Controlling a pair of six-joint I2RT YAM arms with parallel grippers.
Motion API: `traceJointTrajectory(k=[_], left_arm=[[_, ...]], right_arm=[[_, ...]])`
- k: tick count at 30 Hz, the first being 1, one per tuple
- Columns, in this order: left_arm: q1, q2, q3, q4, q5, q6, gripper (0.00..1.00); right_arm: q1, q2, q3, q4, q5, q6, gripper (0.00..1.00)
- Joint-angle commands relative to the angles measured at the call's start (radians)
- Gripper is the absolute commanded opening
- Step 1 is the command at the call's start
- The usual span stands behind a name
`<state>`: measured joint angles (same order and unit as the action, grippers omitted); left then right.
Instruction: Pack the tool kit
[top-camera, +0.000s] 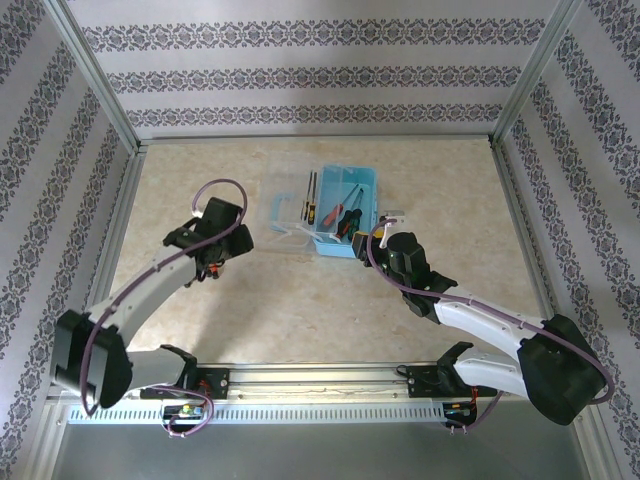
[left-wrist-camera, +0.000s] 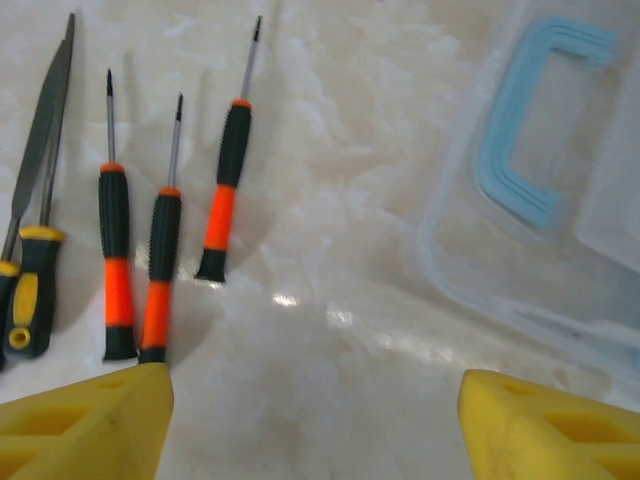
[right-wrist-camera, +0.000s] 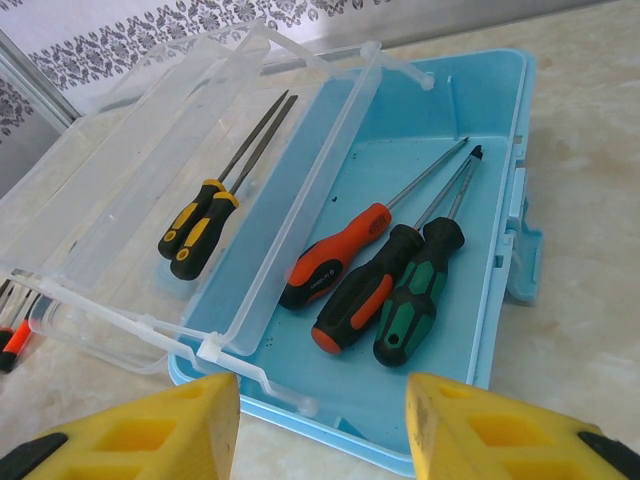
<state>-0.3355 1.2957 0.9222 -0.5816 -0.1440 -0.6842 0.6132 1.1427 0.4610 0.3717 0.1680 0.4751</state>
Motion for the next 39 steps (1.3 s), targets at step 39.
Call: traceJointTrajectory(k=[39], left_arm=[[0.438, -0.001, -0.290, 0.170, 0.092, 0.021, 0.43]], right_arm=[[0.000, 0.064, 0.033, 0.026, -0.054, 0.047, 0.48]])
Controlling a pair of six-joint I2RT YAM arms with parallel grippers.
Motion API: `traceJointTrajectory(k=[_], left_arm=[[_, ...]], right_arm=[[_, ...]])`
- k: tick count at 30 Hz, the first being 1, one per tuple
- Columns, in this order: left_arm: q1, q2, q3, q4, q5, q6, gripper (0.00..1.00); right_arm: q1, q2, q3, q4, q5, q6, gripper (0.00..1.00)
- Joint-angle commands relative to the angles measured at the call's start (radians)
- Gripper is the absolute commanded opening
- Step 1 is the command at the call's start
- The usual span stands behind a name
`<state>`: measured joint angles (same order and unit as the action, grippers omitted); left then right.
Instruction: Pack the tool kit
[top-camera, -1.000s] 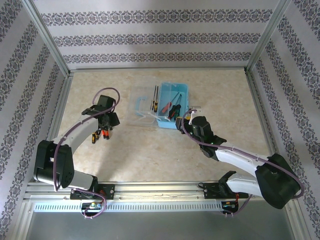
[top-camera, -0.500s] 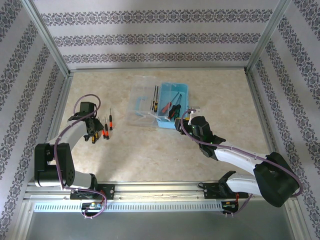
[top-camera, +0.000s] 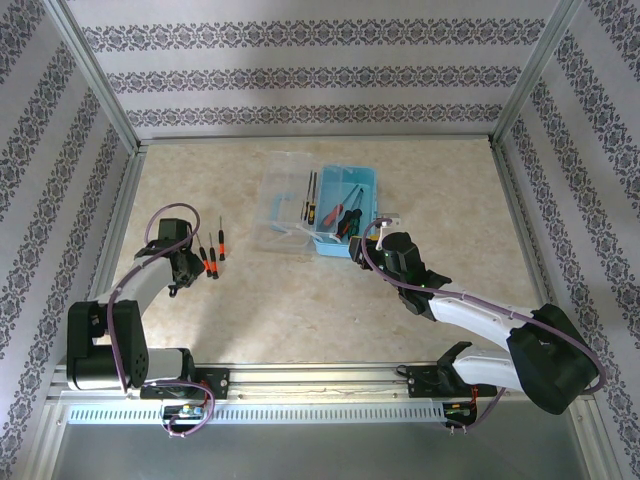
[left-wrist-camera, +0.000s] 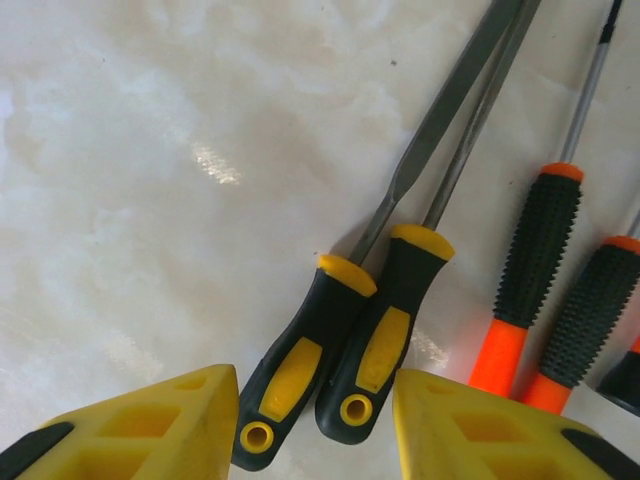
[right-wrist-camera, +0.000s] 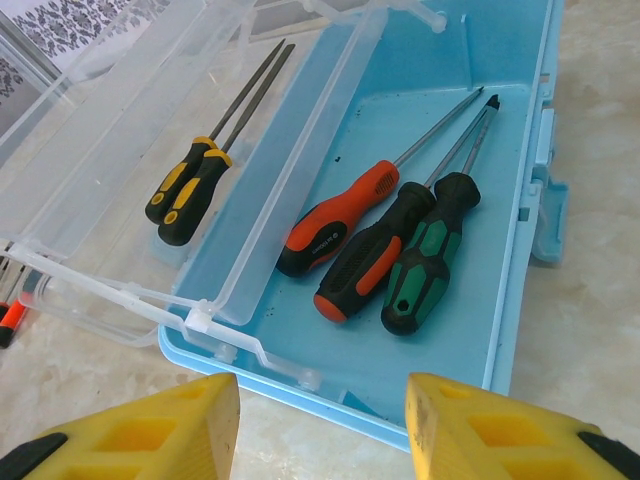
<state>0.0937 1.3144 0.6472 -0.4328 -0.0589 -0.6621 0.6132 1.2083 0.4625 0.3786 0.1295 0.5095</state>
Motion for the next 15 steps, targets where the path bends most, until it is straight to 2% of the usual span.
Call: traceJointTrajectory(k=[1, 4, 7, 11, 15], left_arm=[[0.009, -0.019, -0.017, 0.019, 0.017, -0.006, 0.40], [0.008, -0.037, -0.038, 0.018, 0.035, -0.020, 0.35], [0.008, -0.082, -0.076, 0.032, 0.011, -0.032, 0.34], [0.009, -0.063, -0.067, 0.013, -0.022, -0.011, 0.35], [0.009, -0.014, -0.059, 0.042, 0.027, 0.013, 0.36]], right_arm=[[0.000, -0.001, 0.033, 0.018, -0.017, 0.015, 0.48], [-0.001, 0.000, 0.034, 0.017, -0.020, 0.013, 0.48], [0.000, -0.001, 0.033, 0.017, -0.018, 0.013, 0.48], [0.000, 0.002, 0.033, 0.019, -0.027, 0.019, 0.48], [0.000, -0.003, 0.033, 0.017, -0.028, 0.020, 0.48]])
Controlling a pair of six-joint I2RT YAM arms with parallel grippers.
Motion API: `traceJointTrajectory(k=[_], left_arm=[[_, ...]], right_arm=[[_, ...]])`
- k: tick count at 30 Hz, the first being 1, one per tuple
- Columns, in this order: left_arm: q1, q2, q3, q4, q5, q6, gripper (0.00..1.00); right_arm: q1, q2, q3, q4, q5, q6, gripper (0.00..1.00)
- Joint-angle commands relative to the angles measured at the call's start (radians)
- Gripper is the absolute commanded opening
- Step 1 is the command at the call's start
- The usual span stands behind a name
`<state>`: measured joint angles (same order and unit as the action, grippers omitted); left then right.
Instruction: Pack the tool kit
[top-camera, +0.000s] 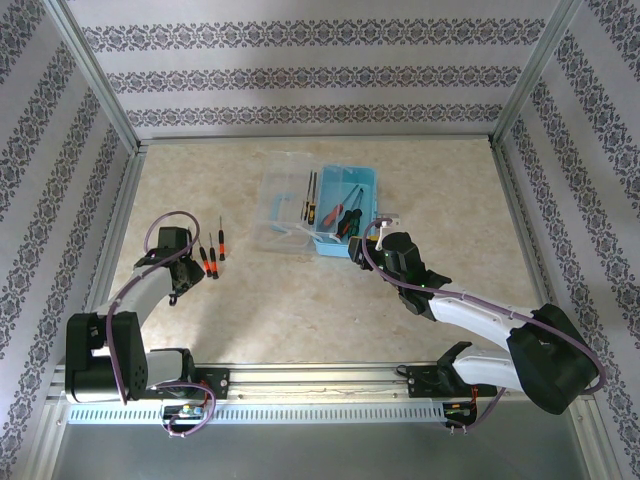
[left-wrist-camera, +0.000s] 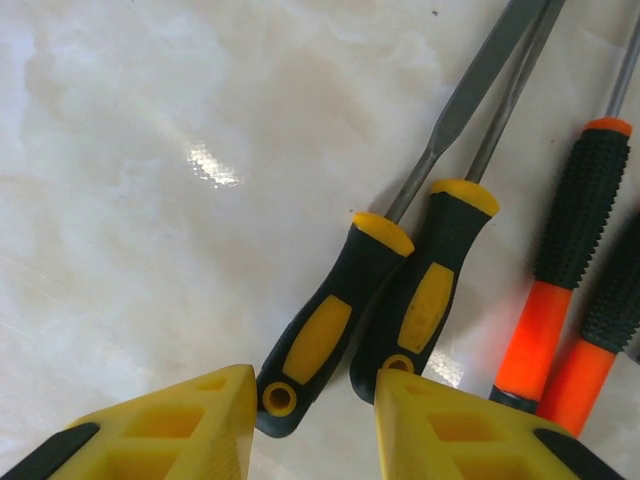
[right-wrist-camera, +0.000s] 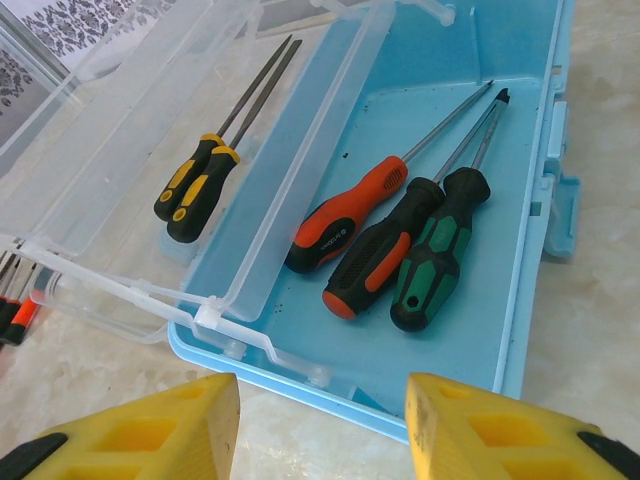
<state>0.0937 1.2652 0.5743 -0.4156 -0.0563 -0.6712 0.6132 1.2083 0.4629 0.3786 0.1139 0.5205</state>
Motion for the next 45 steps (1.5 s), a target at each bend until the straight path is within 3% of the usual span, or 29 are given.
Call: traceJointTrajectory(k=[1, 6, 13, 22, 39, 45], left_arm=[[0.008, 0.047, 0.020, 0.029, 0.042, 0.032, 0.37], [0.005, 0.071, 0.036, 0.041, 0.092, 0.055, 0.46], [0.005, 0.046, 0.047, 0.002, 0.042, 0.055, 0.47], [0.008, -0.054, 0.012, -0.003, -0.015, -0.028, 0.46], [0.046, 0.101, 0.047, 0.085, -0.034, -0.151, 0.40], [0.055, 0.083, -0.014, 0.106, -0.022, -0.154, 0.36]], right_arm=[[0.000, -0.005, 0.033, 0.017, -0.011, 0.006, 0.49], [-0.002, -0.010, 0.031, 0.014, -0.010, 0.006, 0.49], [-0.003, -0.010, 0.031, 0.014, -0.012, 0.005, 0.49], [-0.002, -0.016, 0.033, 0.013, -0.026, 0.012, 0.49], [-0.002, -0.016, 0.037, 0.007, -0.046, 0.008, 0.50], [-0.003, -0.018, 0.039, 0.006, -0.054, 0.007, 0.49]])
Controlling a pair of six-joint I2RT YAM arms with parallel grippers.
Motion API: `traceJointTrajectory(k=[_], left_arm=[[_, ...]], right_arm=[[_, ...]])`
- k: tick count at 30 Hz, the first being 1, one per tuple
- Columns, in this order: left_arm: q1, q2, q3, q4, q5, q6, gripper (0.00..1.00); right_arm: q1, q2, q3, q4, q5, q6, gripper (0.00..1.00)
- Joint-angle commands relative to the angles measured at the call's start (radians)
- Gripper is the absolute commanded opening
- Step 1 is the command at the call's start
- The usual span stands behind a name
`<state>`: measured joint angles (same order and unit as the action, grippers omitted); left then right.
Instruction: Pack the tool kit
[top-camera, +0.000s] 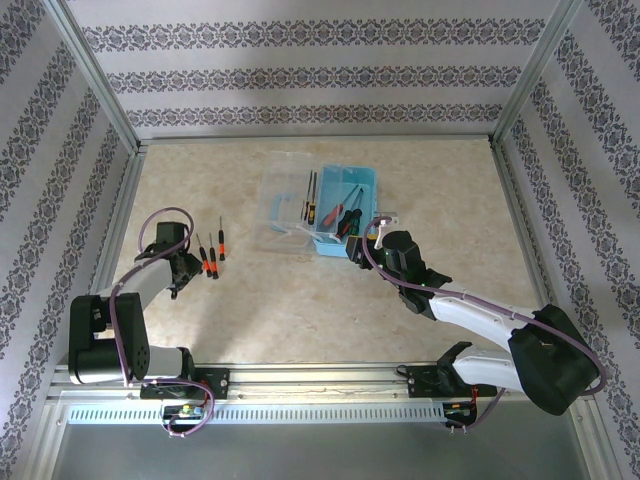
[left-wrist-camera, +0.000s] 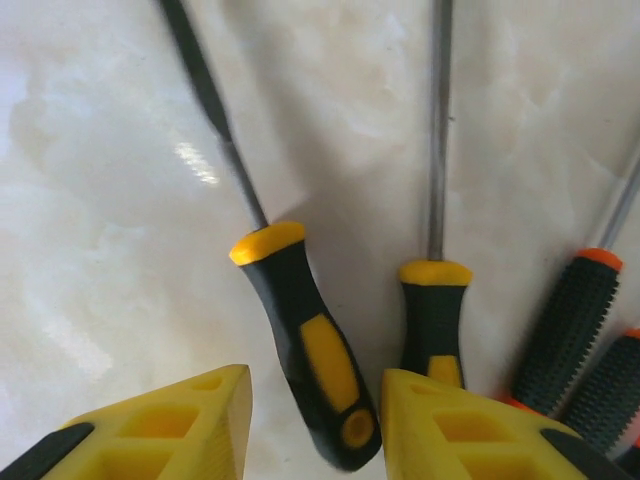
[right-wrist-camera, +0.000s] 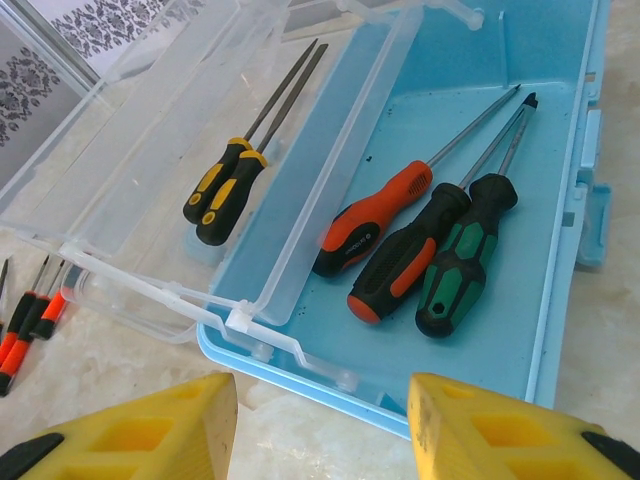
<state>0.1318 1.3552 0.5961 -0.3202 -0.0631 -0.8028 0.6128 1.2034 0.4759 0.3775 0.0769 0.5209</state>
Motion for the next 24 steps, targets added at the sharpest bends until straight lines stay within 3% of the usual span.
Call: traceJointTrajectory(k=[1, 11, 24], left_arm=[[0.017, -0.020, -0.045, 0.009, -0.018, -0.023, 0.37], [0.032, -0.163, -0.106, -0.055, -0.032, -0.005, 0.37], [0.089, -0.052, -0.011, -0.060, -0.001, 0.087, 0.41]], right_arm=[[-0.002, -0.012, 0.027, 0.006, -0.016, 0.008, 0.49], [-0.002, -0.021, 0.027, 0.002, -0.021, 0.009, 0.49], [-0.002, -0.037, 0.026, -0.003, -0.027, 0.012, 0.49]])
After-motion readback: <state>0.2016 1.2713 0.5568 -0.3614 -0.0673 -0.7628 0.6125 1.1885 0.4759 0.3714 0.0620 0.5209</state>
